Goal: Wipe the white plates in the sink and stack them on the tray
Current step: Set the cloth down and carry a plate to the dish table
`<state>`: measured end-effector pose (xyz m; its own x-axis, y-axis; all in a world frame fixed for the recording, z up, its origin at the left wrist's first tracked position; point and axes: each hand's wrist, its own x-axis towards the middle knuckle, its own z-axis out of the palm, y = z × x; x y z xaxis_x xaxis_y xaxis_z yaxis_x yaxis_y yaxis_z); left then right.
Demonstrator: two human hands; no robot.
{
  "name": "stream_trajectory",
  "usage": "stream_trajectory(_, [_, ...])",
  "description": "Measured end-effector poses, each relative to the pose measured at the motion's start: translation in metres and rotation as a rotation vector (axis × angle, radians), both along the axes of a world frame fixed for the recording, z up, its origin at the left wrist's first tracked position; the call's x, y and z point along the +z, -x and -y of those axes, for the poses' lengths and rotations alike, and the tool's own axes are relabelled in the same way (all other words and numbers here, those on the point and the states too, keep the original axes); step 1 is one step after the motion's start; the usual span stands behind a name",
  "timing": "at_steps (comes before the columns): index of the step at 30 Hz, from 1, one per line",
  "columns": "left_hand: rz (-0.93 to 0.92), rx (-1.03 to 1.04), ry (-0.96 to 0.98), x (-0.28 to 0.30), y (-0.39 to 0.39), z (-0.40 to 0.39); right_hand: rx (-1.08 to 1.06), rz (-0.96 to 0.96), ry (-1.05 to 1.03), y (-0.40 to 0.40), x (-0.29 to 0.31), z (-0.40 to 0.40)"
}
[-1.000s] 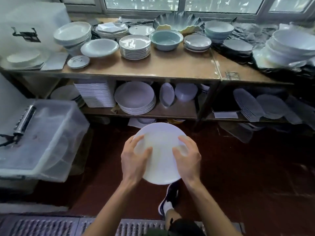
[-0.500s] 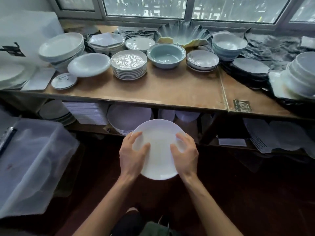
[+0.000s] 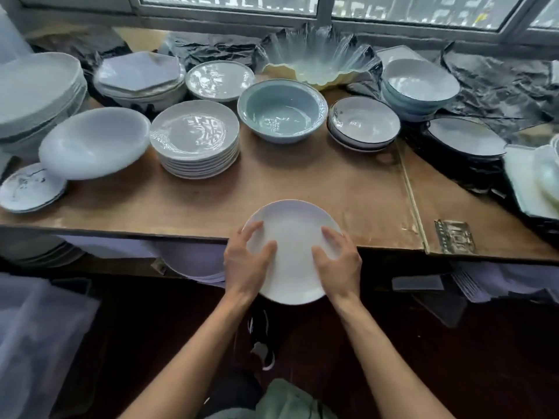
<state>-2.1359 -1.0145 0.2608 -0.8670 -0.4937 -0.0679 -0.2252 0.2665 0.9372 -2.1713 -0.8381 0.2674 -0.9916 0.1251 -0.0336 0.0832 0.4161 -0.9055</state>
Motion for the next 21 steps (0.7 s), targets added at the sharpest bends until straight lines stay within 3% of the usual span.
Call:
stream_trajectory(11, [0.073,-0.052,0.047,-0.038,0.171,0.051,-0.069,0.055,-0.079,0.166,-0.034,0.056])
stream_trajectory(21, [0.138,0.016,0.071,-0.077,0.236,0.054,-0.016,0.115,-0.074,0.237,-0.075,0.062])
